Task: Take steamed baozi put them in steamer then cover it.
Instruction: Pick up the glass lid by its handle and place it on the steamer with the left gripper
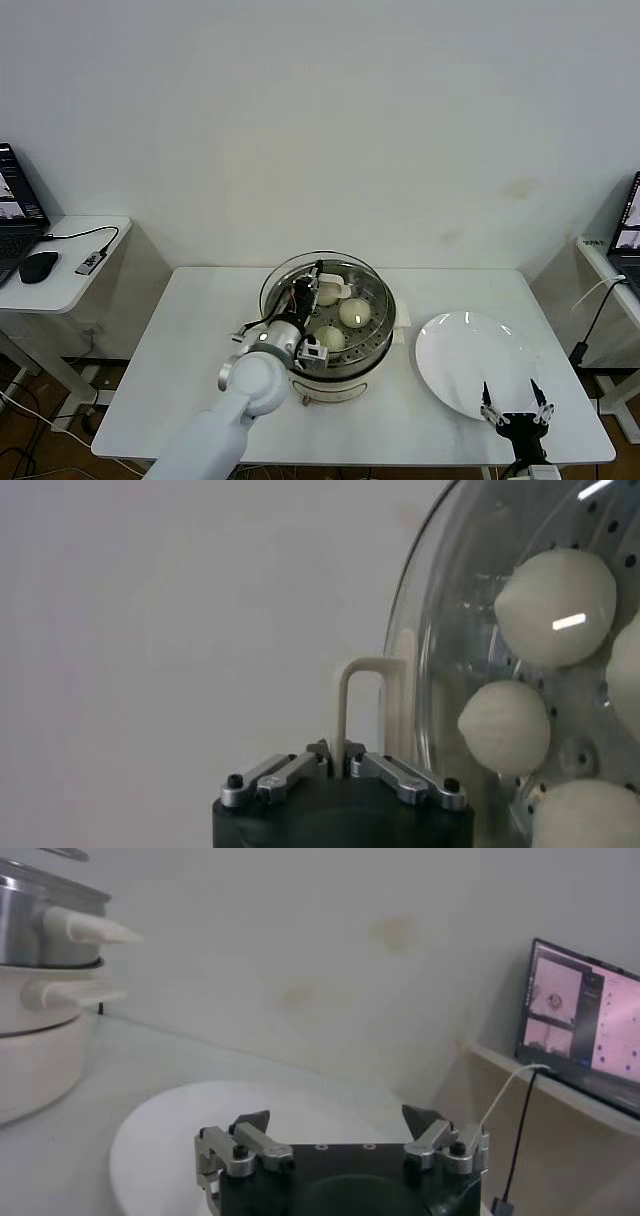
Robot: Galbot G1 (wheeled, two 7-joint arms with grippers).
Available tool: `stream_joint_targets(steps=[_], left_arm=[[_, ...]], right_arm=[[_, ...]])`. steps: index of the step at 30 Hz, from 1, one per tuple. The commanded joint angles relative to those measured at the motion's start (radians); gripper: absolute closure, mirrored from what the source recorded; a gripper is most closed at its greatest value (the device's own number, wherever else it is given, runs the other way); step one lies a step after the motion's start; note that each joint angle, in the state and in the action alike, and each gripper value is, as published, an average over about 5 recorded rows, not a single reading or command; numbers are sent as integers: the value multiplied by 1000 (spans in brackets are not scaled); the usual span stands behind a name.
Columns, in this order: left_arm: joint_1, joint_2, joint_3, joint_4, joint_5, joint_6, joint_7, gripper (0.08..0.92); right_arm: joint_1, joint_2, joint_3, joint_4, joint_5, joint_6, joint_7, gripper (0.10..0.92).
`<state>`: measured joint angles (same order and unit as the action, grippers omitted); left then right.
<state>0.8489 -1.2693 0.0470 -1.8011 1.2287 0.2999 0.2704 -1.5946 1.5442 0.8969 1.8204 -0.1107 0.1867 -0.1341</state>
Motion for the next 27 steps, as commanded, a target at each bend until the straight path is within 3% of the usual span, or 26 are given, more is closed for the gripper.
stream_joint_targets(steps=[1,27], left_arm=[[-12,-51,24,43,53,4,14,849],[53,-54,-7,20,62,-15,-2,849]], right_arm=[[-1,1,-5,-5,-4,0,-1,203],[-7,4,-23,-6,-21,3,-1,203]])
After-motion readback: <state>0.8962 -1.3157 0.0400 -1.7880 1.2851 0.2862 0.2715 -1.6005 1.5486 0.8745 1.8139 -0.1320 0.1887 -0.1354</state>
